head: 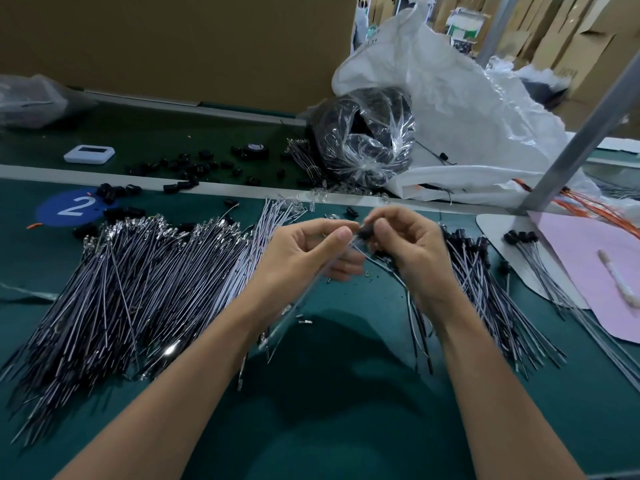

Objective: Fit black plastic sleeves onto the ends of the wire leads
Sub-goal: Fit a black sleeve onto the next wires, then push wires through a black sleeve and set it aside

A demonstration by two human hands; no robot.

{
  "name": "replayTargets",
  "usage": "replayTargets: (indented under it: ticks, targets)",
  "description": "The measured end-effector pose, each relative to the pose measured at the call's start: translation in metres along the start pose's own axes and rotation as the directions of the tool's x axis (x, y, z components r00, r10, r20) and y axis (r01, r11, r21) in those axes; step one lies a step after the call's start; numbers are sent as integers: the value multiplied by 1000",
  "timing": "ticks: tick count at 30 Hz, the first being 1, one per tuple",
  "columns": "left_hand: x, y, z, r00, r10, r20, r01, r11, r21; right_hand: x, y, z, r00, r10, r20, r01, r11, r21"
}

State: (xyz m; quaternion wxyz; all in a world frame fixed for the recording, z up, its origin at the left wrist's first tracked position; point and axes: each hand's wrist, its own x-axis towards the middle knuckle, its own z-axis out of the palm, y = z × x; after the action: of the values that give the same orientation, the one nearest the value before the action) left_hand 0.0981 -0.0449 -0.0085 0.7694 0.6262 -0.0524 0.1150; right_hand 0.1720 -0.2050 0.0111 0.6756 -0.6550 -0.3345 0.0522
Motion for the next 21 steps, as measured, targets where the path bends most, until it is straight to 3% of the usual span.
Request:
replayTargets:
  ticks: [2,4,6,8,10,12,15,17,19,21]
  targets:
    - [-1,2,-8,998,-5,-69,8,999,48,-5,-12,-26,999,49,4,-49,981,186]
    - [0,4,-19,961,35,-276,-19,998,63,-10,-28,-58,996,84,-28,-71,948,310]
    - [2,8,-29,886,67,-459,-62,998,26,-12,-46,-90,987,110,-119,-76,962,261]
    - [3,12,-35,809,64,-584,-94,995,-21,-10,-63,-115,970,131,-206,-130,991,16]
    - [2,13,-36,755,49,-654,-104,994,-46,-4,-69,-131,951,150,-271,-229,930,-287]
    - [2,13,-36,733,38,-679,-89,995,-40,5,-63,-136,935,156,-320,-315,780,-540]
    - [2,12,-35,726,30,-687,-63,998,-23,14,-50,-117,934,90,-345,-348,438,-829]
    - [2,11,-35,725,32,-688,-58,998,-15,16,-43,-85,968,65,-244,-245,473,-846]
    - [2,11,-35,718,37,-695,-63,998,-12,13,-32,-40,996,84,-36,-76,539,-839]
    - [2,9,-34,695,46,-717,-76,997,-10,10,-19,5,977,113,182,87,566,-820]
